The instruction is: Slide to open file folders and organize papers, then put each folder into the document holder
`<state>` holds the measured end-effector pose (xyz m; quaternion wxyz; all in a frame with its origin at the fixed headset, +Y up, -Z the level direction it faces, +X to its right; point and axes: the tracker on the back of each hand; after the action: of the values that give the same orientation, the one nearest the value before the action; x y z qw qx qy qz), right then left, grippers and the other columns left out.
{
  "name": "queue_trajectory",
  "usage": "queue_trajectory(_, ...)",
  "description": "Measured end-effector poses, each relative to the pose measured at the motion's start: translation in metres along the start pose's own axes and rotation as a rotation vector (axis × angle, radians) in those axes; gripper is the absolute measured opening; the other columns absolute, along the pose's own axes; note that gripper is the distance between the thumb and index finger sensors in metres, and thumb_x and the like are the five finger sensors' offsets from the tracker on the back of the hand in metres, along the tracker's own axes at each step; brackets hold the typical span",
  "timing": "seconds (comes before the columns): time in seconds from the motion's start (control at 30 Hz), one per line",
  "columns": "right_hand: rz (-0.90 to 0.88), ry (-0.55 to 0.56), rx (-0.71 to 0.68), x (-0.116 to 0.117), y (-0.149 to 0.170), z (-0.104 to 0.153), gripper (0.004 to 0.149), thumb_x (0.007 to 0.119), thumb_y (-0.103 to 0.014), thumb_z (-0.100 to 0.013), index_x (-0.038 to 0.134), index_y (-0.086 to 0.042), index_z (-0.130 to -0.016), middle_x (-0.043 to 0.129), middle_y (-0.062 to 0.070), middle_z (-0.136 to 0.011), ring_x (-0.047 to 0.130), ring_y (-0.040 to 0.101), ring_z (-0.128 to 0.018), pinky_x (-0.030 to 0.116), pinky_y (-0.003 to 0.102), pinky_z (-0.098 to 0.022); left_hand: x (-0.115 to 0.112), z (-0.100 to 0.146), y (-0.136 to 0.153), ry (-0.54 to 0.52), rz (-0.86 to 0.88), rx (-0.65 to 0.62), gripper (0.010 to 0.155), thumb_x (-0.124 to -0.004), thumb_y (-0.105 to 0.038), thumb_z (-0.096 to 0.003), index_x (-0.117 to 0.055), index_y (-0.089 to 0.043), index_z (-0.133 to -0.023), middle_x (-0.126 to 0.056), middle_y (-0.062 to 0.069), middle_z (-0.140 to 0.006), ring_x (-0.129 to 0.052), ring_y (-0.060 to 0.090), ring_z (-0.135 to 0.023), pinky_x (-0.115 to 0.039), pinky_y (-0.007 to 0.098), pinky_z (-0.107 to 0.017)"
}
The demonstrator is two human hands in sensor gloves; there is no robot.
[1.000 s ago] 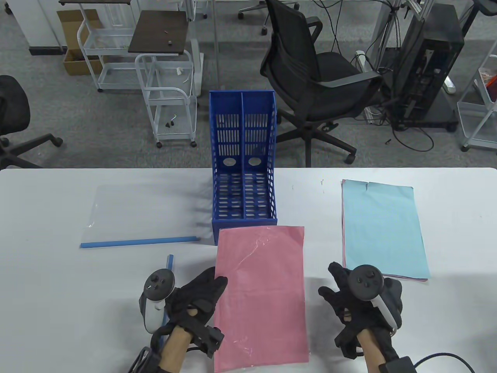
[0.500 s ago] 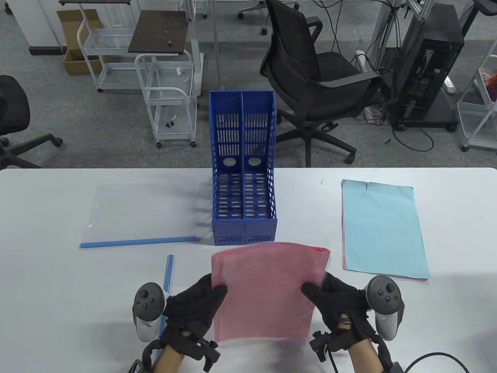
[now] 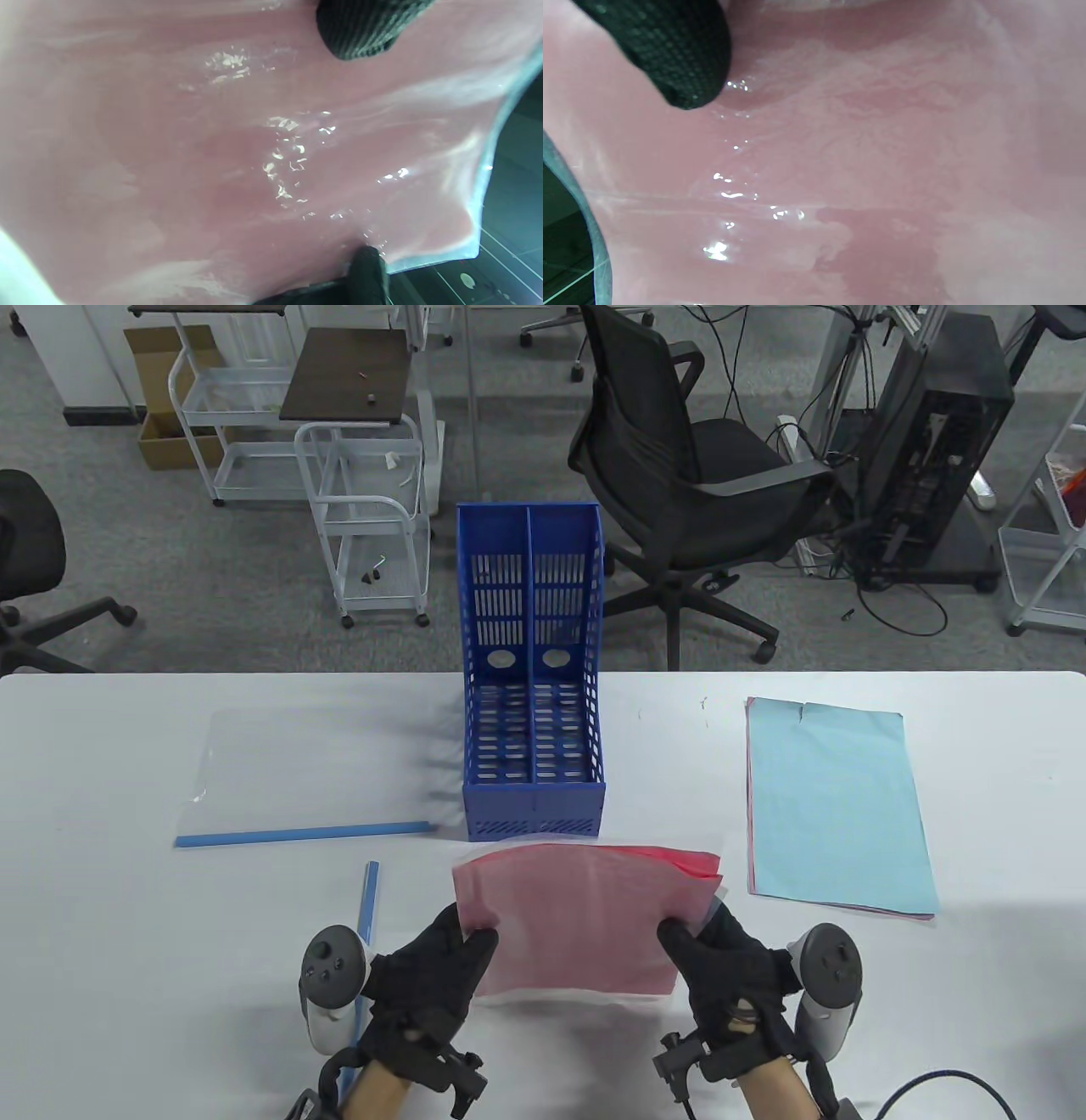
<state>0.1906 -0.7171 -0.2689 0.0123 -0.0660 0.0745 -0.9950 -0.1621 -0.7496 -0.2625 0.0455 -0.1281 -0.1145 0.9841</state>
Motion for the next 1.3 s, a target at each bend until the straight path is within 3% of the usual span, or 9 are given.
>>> queue_trajectory(0.23,0.049,0.029,0.059,0.002,0.007,-0.001,0.051,0.085,-0.044,-0.036,0.079,-0.027,-0.083,0.092,-0.002,-0.084,0.093,0.028,-0.075,0.069,0.056,-0.066,0.006,-0.002,0.014,0.0,-0.019,0.064,0.044,-0.081,-0.039,-0.0468,-0.086,-0.032,-0.091,-0.098,-0.002,-0.087,-0.101,0.026,-0.079,-0.076,0.054,-0.068)
queue_trajectory(0.47,0.144,0.126,0.132,-0.021,0.006,-0.004,0.042,0.093,-0.042,-0.031,0.093,-0.023,-0.069,0.106,-0.001,-0.058,0.106,0.021,-0.045,0.083,0.048,-0.055,0.019,-0.004,0.017,0.016,-0.038,0.135,0.043,-0.085,-0.04,-0.0442,-0.093,-0.025,-0.084,-0.109,0.002,-0.07,-0.114,0.021,-0.054,-0.091,0.044,-0.051)
queue_trajectory(0.7,0.485,0.248,0.236,-0.03,0.013,-0.007,0.043,0.094,-0.042,-0.03,0.094,-0.023,-0.068,0.107,-0.002,-0.055,0.105,0.02,-0.042,0.084,0.048,-0.054,0.021,-0.001,0.013,-0.009,-0.208,0.244,0.043,-0.084,-0.038,-0.0447,-0.093,-0.02,-0.083,-0.109,0.005,-0.062,-0.115,0.021,-0.042,-0.094,0.042,-0.042)
queue_trajectory(0.77,0.611,0.306,0.247,-0.033,0.011,-0.006,0.046,0.092,-0.043,-0.032,0.091,-0.022,-0.074,0.104,-0.001,-0.062,0.103,0.022,-0.048,0.08,0.05,-0.058,0.021,0.0,0.013,-0.019,-0.28,0.27,0.043,-0.084,-0.037,-0.0445,-0.094,-0.019,-0.083,-0.109,0.006,-0.061,-0.114,0.021,-0.04,-0.094,0.043,-0.04)
queue_trajectory(0.9,0.847,0.335,0.077,-0.025,-0.003,-0.004,0.077,0.089,-0.054,-0.03,0.063,-0.025,-0.097,0.076,0.002,-0.099,0.083,0.034,-0.086,0.065,0.056,-0.07,0.014,-0.003,0.008,0.051,-0.493,0.278,0.044,-0.084,-0.039,-0.0446,-0.094,-0.019,-0.082,-0.109,0.005,-0.06,-0.114,0.02,-0.039,-0.094,0.042,-0.04)
queue_trajectory(1.1,0.924,0.17,-0.183,0.011,-0.022,-0.002,0.088,0.085,-0.06,-0.029,0.046,-0.031,-0.102,0.055,0.001,-0.112,0.058,0.035,-0.105,0.046,0.061,-0.077,-0.019,-0.007,-0.001,0.233,-0.622,0.175,0.043,-0.084,-0.041,-0.044,-0.094,-0.024,-0.082,-0.109,0.003,-0.061,-0.115,0.019,-0.041,-0.094,0.041,-0.042)
queue_trajectory(1.17,0.876,0.127,-0.17,0.018,-0.021,-0.004,0.085,0.086,-0.059,-0.028,0.054,-0.029,-0.101,0.066,0.001,-0.108,0.072,0.034,-0.099,0.055,0.061,-0.075,-0.028,-0.008,0.002,0.3,-0.612,0.158,0.043,-0.084,-0.041,-0.044,-0.094,-0.026,-0.083,-0.109,0.002,-0.063,-0.114,0.019,-0.043,-0.094,0.041,-0.044)
queue_trajectory(1.23,0.841,0.117,-0.123,0.02,-0.019,-0.009,0.061,0.088,-0.053,-0.03,0.079,-0.026,-0.085,0.095,-0.003,-0.08,0.098,0.026,-0.069,0.073,0.054,-0.066,-0.034,-0.009,0.006,0.335,-0.575,0.174,0.043,-0.084,-0.04,-0.044,-0.094,-0.025,-0.083,-0.109,0.002,-0.063,-0.114,0.02,-0.043,-0.093,0.041,-0.044)
queue_trajectory(1.3,0.794,0.113,-0.081,0.019,-0.015,-0.013,0.045,0.09,-0.047,-0.031,0.09,-0.026,-0.071,0.104,-0.004,-0.059,0.103,0.02,-0.045,0.083,0.047,-0.054,-0.032,-0.009,0.01,0.332,-0.594,0.2,0.043,-0.084,-0.041,-0.0441,-0.094,-0.025,-0.083,-0.109,0.002,-0.063,-0.114,0.019,-0.043,-0.094,0.041,-0.044)
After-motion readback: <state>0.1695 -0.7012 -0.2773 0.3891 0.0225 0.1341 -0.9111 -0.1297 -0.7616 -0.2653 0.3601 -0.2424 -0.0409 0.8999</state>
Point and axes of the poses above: the tracker on the back of each hand, its own y axis roughly to the little-finger side, its own z axis roughly from the fingertips to the wrist, x = y × z
